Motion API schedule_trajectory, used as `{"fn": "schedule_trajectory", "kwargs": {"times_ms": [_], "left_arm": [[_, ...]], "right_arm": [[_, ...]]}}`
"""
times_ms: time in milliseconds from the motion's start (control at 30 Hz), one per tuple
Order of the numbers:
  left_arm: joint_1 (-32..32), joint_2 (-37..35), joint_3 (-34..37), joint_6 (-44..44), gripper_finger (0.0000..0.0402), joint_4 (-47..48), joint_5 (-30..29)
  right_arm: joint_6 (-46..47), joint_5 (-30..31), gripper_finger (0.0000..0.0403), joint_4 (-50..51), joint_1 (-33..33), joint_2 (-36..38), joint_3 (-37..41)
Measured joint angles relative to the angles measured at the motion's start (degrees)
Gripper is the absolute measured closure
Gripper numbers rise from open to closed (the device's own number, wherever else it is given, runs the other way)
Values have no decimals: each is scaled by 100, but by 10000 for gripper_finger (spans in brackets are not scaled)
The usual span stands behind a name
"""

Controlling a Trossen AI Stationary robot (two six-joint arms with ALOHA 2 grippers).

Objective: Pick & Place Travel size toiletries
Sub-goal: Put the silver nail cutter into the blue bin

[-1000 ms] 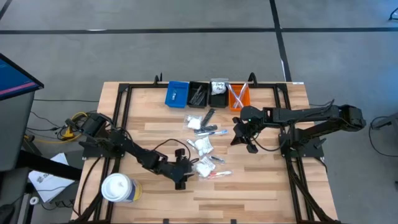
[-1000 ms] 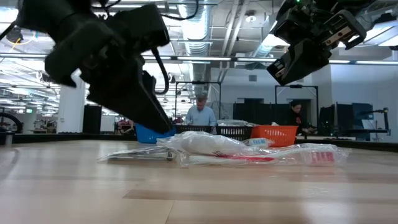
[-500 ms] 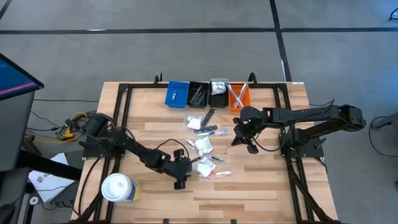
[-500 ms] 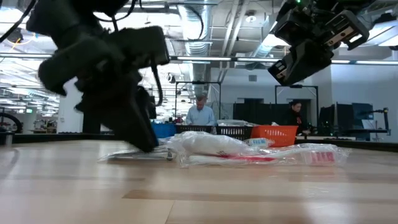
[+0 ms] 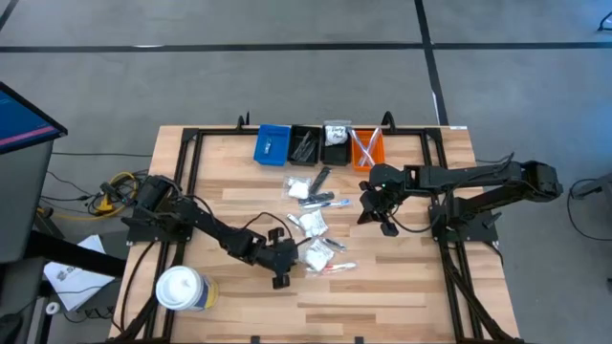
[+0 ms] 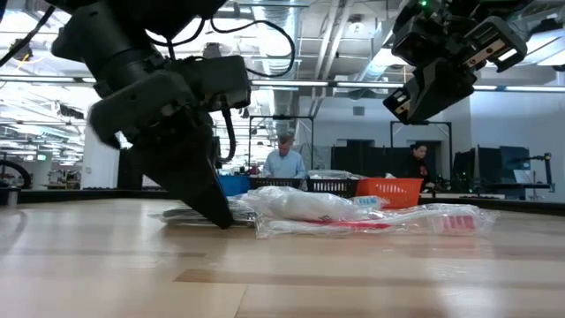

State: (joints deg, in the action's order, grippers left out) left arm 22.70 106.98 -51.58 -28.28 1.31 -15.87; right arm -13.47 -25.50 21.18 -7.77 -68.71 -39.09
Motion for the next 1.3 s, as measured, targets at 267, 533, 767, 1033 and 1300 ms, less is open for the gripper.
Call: {"fn": "schedule_trajectory", "kwargs": {"times_ms": [267, 533, 767, 1033, 1300], "left_arm": [[-77, -277, 29, -692, 379, 156, 66], [-191, -1777, 34, -811, 398, 1092, -1224], [-1193, -2802, 25, -652, 398, 1454, -2103], [-3667, -2918, 23, -252, 398, 1470, -1576], [-5429, -2218, 23, 240, 397, 666, 45]], "right_arm": [[2, 1, 403, 140, 0, 0, 0], [0, -3, 403, 241, 125, 0, 0], [2, 0, 403, 241, 343, 0, 0], [90, 1, 403, 148, 672, 0, 0], [-41, 1, 403, -42, 981, 0, 0]]}}
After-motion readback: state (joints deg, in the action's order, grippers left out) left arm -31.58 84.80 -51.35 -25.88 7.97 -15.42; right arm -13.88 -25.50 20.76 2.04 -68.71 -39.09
